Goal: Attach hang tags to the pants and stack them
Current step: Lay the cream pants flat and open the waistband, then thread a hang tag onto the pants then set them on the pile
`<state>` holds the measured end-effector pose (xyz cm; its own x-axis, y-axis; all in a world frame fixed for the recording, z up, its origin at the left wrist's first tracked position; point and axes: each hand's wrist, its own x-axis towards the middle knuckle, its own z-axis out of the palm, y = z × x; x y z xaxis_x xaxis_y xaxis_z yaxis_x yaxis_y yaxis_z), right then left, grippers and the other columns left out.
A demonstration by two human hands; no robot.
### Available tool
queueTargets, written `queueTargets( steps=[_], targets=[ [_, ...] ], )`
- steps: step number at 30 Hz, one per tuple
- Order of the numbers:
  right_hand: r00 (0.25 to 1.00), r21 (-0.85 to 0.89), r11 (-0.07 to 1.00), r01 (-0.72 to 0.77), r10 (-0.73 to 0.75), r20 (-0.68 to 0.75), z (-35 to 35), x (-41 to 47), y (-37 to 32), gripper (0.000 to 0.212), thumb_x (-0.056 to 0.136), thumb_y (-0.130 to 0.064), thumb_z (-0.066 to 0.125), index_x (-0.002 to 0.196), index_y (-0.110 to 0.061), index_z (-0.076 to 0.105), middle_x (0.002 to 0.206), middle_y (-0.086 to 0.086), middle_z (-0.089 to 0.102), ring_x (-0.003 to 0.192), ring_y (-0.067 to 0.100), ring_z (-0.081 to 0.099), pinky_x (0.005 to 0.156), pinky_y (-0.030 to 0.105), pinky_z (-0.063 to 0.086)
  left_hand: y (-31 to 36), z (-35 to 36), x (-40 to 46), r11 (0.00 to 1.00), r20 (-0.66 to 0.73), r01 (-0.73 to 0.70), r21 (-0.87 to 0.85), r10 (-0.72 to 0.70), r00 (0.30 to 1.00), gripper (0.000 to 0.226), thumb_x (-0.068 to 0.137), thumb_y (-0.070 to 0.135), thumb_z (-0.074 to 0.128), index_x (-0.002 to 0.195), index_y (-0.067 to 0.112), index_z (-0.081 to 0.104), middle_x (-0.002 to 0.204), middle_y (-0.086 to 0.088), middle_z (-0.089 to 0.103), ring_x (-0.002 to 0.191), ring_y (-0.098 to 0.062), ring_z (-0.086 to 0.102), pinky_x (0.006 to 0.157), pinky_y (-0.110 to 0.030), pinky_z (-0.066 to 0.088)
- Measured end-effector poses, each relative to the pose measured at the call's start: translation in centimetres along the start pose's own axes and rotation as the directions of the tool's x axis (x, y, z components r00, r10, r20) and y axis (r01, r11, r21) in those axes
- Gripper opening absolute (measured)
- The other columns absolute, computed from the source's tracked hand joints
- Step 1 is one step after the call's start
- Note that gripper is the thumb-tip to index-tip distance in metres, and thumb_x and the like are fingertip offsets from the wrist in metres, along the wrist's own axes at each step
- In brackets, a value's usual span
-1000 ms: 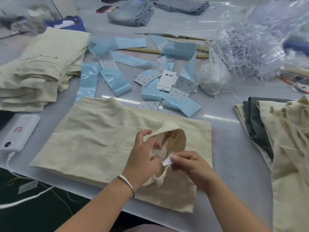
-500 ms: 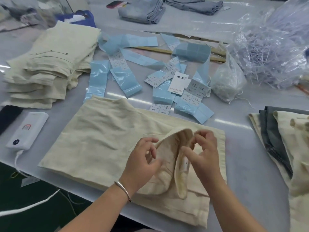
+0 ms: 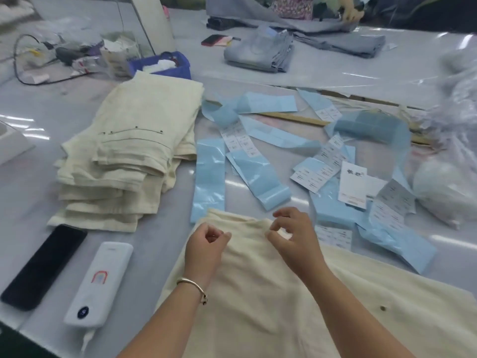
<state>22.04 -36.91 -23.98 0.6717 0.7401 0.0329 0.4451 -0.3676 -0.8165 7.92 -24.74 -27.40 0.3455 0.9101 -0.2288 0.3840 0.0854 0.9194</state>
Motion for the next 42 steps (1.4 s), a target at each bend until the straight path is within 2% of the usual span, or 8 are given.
queueTargets(
  steps=[5, 11, 16, 18, 25, 32, 37, 42],
  targets=[
    [0.996, 0.047, 0.996, -0.076, 0.073, 0.051, 6.8, 7.5, -2.1, 0.013, 0.079, -0.015, 0.066, 0.067, -0.02, 0.063, 0.1, -0.008, 0.06, 0.104, 0.013, 0.048, 0.081, 0.027, 0.042, 0.1, -1.5, 7.6, 0.963, -0.037, -0.131, 0.237, 0.144, 0.989, 0.017, 0.077, 0.017, 0.075, 0.085, 0.02, 0.06, 0.092, 0.003, 0.064, 0.087, -0.016, 0.058, 0.075, -0.027, 0.046],
    [0.988, 0.011, 0.99, -0.142, 0.141, 0.069, 11.0, 11.9, -2.2, 0.014, 0.079, -0.017, 0.066, 0.069, -0.026, 0.06, 0.092, -0.008, 0.06, 0.096, 0.013, 0.053, 0.081, 0.029, 0.044, 1.9, -1.2, 16.4, 0.9, -0.068, -0.079, 0.429, 0.119, 0.99, 0.068, 0.073, 0.035, 0.081, 0.125, 0.006, 0.048, 0.118, -0.015, 0.06, 0.114, -0.035, 0.053, 0.095, -0.044, 0.044],
    [0.969, 0.089, 0.965, -0.247, 0.244, 0.034, 13.0, 13.4, -1.6, 0.022, 0.079, -0.011, 0.067, 0.091, -0.027, 0.057, 0.088, -0.006, 0.06, 0.078, 0.008, 0.056, 0.071, 0.019, 0.042, 2.5, 0.1, 18.6, 0.896, -0.021, -0.058, 0.44, 0.075, 0.997, 0.021, 0.075, 0.027, 0.069, 0.089, 0.022, 0.054, 0.079, 0.003, 0.064, 0.085, -0.027, 0.062, 0.074, -0.033, 0.047],
    [0.963, 0.192, 0.946, -0.261, 0.268, -0.009, 13.2, 14.2, -1.8, 0.03, 0.081, -0.015, 0.071, 0.102, -0.026, 0.054, 0.094, -0.003, 0.061, 0.076, 0.005, 0.056, 0.07, 0.015, 0.042, 2.3, 0.2, 18.6, 0.93, 0.04, -0.195, 0.311, 0.193, 0.98, 0.031, 0.076, 0.018, 0.072, 0.063, 0.024, 0.044, 0.061, 0.006, 0.05, 0.067, -0.022, 0.053, 0.061, -0.031, 0.037],
    [0.954, 0.612, 0.733, -0.297, 0.253, 0.161, 10.1, 16.8, -5.9, 0.088, 0.057, -0.051, 0.079, 0.133, -0.035, 0.038, 0.113, -0.008, 0.064, 0.095, 0.002, 0.066, 0.071, 0.017, 0.052, 3.0, -0.7, 16.3, 0.788, 0.243, -0.612, 0.067, 0.582, 0.776, 0.028, 0.062, 0.002, 0.054, 0.078, 0.023, 0.066, 0.097, 0.009, 0.066, 0.095, -0.008, 0.058, 0.081, -0.014, 0.043],
    [0.889, 0.578, 0.698, -0.424, 0.442, 0.118, 9.1, 17.8, -6.7, 0.016, 0.09, -0.017, 0.063, 0.099, -0.029, 0.066, 0.106, 0.01, 0.066, 0.081, 0.027, 0.065, 0.067, 0.035, 0.053, 4.1, -1.4, 15.8, 0.905, 0.429, -0.262, -0.335, 0.394, 0.813, 0.02, 0.064, 0.017, 0.059, 0.073, 0.027, 0.073, 0.088, 0.013, 0.072, 0.092, -0.004, 0.065, 0.082, -0.016, 0.046],
    [0.862, 0.688, 0.547, -0.476, 0.445, 0.243, 8.3, 17.8, -6.2, 0.01, 0.087, -0.011, 0.064, 0.089, -0.019, 0.069, 0.086, 0.007, 0.071, 0.067, 0.019, 0.063, 0.058, 0.026, 0.048, 4.1, -1.1, 16.8, 0.926, 0.386, -0.104, -0.362, 0.251, 0.888, 0.034, 0.065, 0.007, 0.06, 0.097, 0.014, 0.067, 0.095, 0.003, 0.074, 0.094, -0.013, 0.068, 0.084, -0.029, 0.053],
    [0.875, 0.653, 0.594, -0.471, 0.405, 0.263, 8.2, 17.4, -5.1, 0.018, 0.081, 0.001, 0.063, 0.08, -0.015, 0.068, 0.075, 0.001, 0.065, 0.065, 0.014, 0.057, 0.059, 0.021, 0.045, 4.1, -0.9, 17.4, 0.963, 0.449, -0.167, -0.212, 0.248, 0.858, 0.026, 0.088, 0.02, 0.055, 0.073, 0.014, 0.075, 0.072, 0.002, 0.072, 0.066, -0.01, 0.069, 0.064, -0.024, 0.053]
  ],
)
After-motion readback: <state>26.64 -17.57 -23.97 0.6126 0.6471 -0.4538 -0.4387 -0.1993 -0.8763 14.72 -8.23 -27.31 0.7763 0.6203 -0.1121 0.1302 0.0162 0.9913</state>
